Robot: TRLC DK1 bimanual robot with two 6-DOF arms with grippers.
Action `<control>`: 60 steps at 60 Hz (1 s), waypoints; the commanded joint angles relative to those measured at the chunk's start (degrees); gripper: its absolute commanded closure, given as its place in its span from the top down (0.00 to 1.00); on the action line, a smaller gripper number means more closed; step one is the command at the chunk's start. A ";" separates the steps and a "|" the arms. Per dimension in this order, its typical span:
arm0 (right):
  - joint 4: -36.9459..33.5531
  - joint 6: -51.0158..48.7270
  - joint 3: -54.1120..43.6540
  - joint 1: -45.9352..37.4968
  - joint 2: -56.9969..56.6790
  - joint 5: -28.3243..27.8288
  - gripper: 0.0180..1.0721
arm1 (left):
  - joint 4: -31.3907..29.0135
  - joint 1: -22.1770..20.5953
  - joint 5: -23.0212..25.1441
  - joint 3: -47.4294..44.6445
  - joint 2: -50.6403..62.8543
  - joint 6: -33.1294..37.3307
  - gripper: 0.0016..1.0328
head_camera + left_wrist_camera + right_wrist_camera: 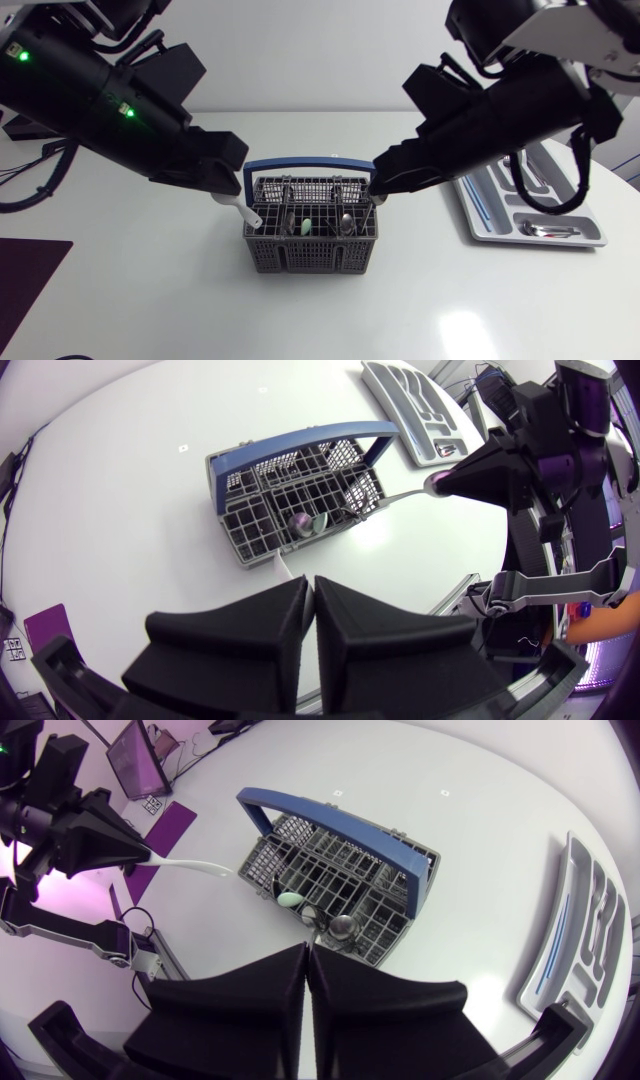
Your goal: Unload the cutlery basket into the drawer organizer.
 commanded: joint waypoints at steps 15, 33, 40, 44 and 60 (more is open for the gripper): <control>-4.77 1.54 3.34 -1.93 -6.03 -1.05 0.06 | -1.01 -3.97 -0.69 1.65 -1.49 -3.18 0.03; -7.49 -0.57 1.06 -9.93 -9.02 0.70 0.06 | 3.82 -7.84 -0.52 -0.55 -1.58 -4.94 0.03; -7.75 -2.07 -0.97 -13.09 -10.51 2.20 0.06 | 5.14 -8.19 -0.34 -1.08 -1.49 -5.12 0.03; -8.02 -2.94 -2.28 -14.94 -11.04 3.60 0.06 | 5.93 -8.37 -0.25 -1.43 -1.49 -5.20 0.03; -7.31 -5.85 -7.12 -19.16 -13.77 12.31 0.06 | 9.09 -10.12 0.98 -3.10 -0.87 -5.29 0.03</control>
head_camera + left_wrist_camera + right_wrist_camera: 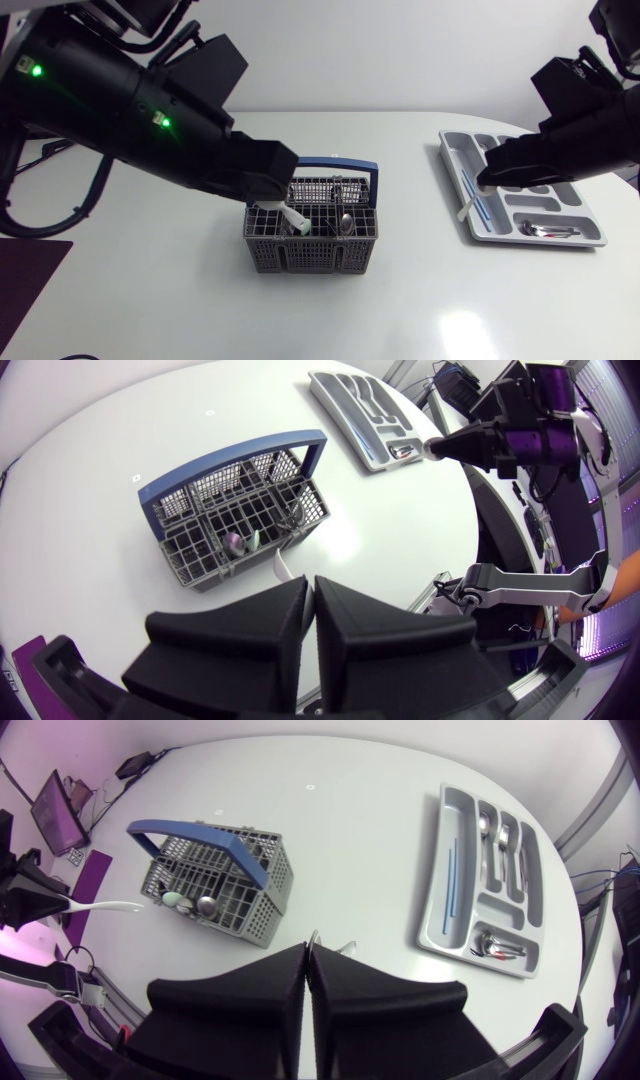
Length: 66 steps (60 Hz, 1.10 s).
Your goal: Unload the cutlery basket into the drawer organizer.
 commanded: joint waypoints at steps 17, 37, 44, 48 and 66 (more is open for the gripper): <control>6.16 -8.44 -9.54 -11.52 -1.88 6.96 0.06 | 5.12 -2.09 2.63 -4.07 0.55 -0.96 0.03; 17.67 -16.70 -15.17 -22.59 2.16 13.29 0.06 | 11.01 -4.55 4.39 -7.24 0.64 -1.05 0.03; 22.95 -19.34 -16.57 -25.41 5.86 15.22 0.06 | 12.94 -4.90 5.00 -8.38 0.82 -1.05 0.03; 25.85 -20.48 -17.10 -26.72 7.88 16.54 0.06 | 13.91 -4.90 5.88 -9.00 0.90 -0.96 0.03; 35.78 -22.94 -16.57 -30.15 17.28 21.28 0.06 | 17.77 -5.95 7.73 -11.02 1.52 -0.96 0.03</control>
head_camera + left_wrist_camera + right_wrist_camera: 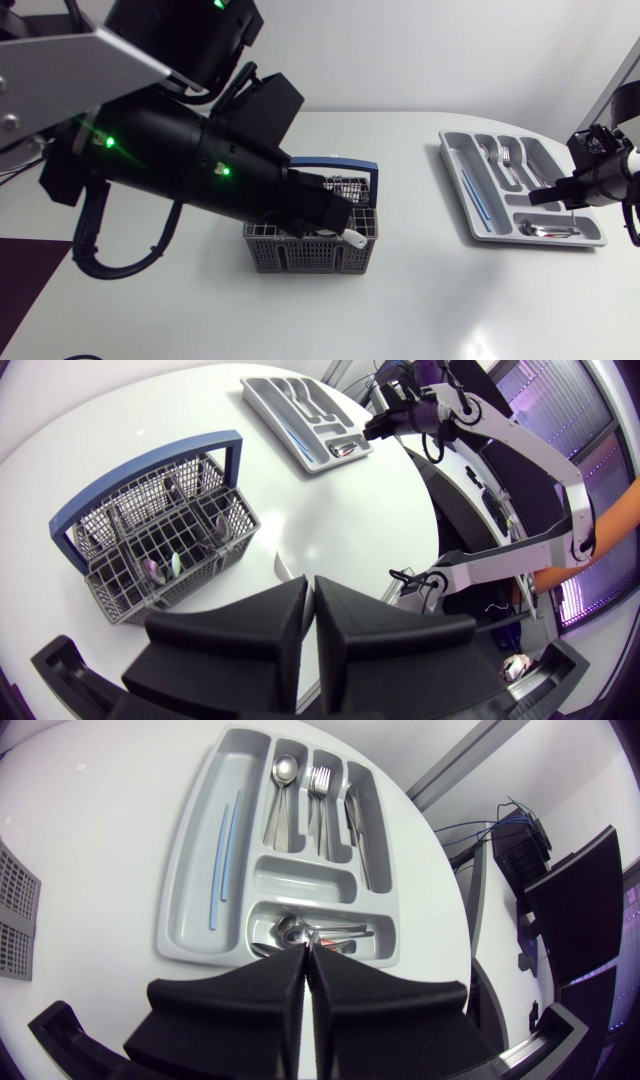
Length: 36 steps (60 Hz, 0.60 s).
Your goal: Unload the cutlery basket into the drawer organizer.
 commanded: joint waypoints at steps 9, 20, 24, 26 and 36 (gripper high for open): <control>4.78 -1.50 0.22 -1.85 7.60 3.37 0.06 | 2.09 -0.45 1.39 -2.67 2.05 -0.92 0.03; 9.26 -2.03 0.92 -2.73 12.87 5.31 0.06 | 4.46 -0.27 2.36 -4.08 3.10 -0.74 0.03; 10.58 -2.29 1.27 -3.08 14.72 5.92 0.06 | 5.25 -0.27 2.88 -4.25 3.72 -0.74 0.03; 11.20 -2.47 1.45 -3.26 15.60 6.27 0.06 | 5.60 -0.18 3.32 -4.34 3.98 -0.74 0.03; 14.80 -2.73 1.36 -3.08 19.20 8.03 0.09 | 7.27 -0.36 4.12 -5.04 5.04 -0.74 0.03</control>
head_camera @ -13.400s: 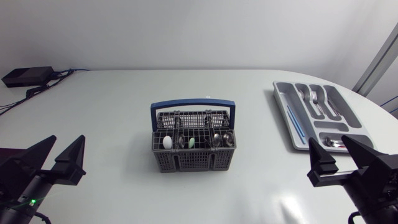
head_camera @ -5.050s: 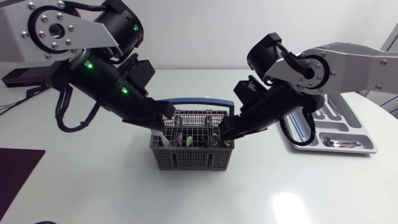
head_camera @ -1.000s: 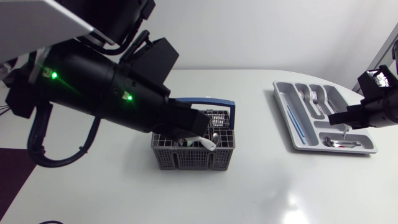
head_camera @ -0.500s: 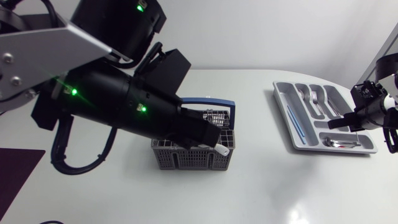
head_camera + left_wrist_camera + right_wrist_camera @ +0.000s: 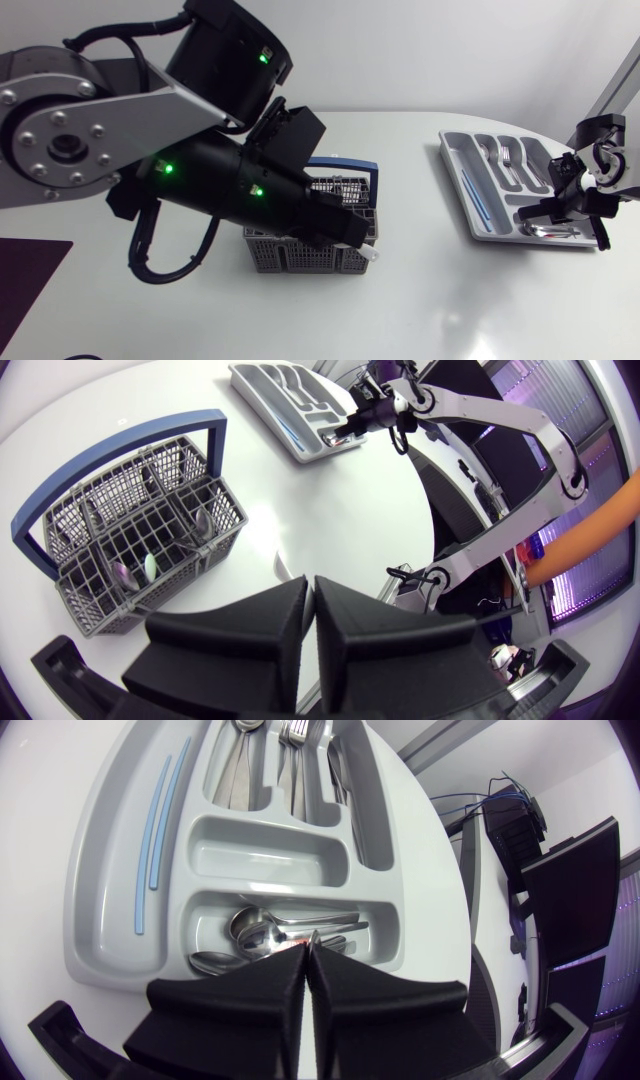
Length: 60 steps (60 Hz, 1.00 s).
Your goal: Unload the cutlery basket into the drawer organizer.
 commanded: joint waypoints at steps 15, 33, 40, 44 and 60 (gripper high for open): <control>3.03 -1.20 1.06 0.55 3.61 1.96 0.47 | 2.14 -0.49 1.61 -2.05 3.25 -0.92 0.03; 2.68 -1.29 0.18 0.99 1.15 1.87 0.95 | 4.34 -0.31 2.05 -1.96 5.98 -1.62 0.03; 1.80 -1.20 -0.79 2.13 -1.67 0.99 0.95 | 5.13 -0.05 2.05 -1.88 6.68 -1.98 0.03; 1.45 -1.02 -1.05 2.83 -2.72 0.73 0.95 | 5.39 0.21 2.05 -1.79 7.03 -2.15 0.03; -3.48 -0.67 -3.95 5.73 -13.53 -17.46 0.95 | 5.57 2.15 2.66 -1.79 7.21 -2.41 0.03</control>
